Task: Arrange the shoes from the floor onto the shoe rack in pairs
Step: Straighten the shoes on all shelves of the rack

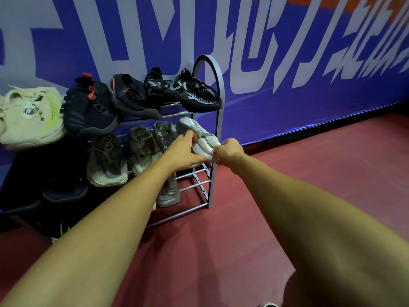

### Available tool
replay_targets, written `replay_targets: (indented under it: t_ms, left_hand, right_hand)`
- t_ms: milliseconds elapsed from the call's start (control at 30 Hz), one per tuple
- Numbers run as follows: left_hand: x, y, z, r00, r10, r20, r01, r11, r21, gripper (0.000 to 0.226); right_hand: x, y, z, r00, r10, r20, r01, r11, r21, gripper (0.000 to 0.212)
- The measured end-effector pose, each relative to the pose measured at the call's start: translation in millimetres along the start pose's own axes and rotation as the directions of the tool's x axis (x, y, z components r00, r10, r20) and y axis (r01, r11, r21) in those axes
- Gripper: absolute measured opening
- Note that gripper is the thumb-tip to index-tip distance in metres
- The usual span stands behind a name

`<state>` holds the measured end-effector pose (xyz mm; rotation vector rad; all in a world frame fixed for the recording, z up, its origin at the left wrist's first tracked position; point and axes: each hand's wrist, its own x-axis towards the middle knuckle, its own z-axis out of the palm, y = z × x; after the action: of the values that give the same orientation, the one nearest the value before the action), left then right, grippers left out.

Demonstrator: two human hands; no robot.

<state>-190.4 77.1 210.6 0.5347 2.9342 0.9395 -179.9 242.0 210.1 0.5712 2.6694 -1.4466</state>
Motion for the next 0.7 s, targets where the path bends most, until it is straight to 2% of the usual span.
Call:
replay_targets:
  t_ms: [133, 333, 433, 567, 633, 700]
  left_hand:
    - [-13.2, -8.1, -9.4, 0.999, 0.000, -0.033, 0.001, 0.999, 0.034, 0.062]
    - [-34.6, -29.2, -35.7, 0.989, -0.084, -0.120, 0.099, 0.988, 0.121, 0.067]
    - [-42.1, -37.1, -47.3, 0.973, -0.119, -0.196, 0.157, 0.969, 0.190, 0.054]
    - [-49.2, -40.3, -57.1, 0.966, -0.102, -0.236, 0.187, 0.908, 0.374, 0.024]
    - [-52.0, -42.4, -59.7, 0.968, -0.067, -0.240, 0.167, 0.891, 0.423, 0.017]
    - [-54.8, -42.6, -61.3, 0.961, -0.050, -0.272, 0.164, 0.895, 0.415, 0.015]
  right_hand:
    - [-15.7, -0.5, -6.0, 1.000, -0.028, -0.009, 0.028, 0.999, 0.025, 0.021]
    - [-35.7, 0.2, -11.8, 0.991, -0.107, 0.075, 0.100, 0.990, 0.095, 0.025]
    - [-46.3, -2.1, -9.9, 0.978, -0.150, 0.147, 0.134, 0.985, 0.112, 0.028]
    - [-54.9, -7.2, -1.9, 0.971, -0.178, 0.160, 0.160, 0.979, 0.123, 0.026]
    - [-52.2, -7.8, 3.5, 0.972, -0.182, 0.148, 0.162, 0.977, 0.137, 0.029]
    - [-49.4, -11.5, 5.8, 0.979, -0.188, 0.073, 0.177, 0.974, 0.143, 0.023]
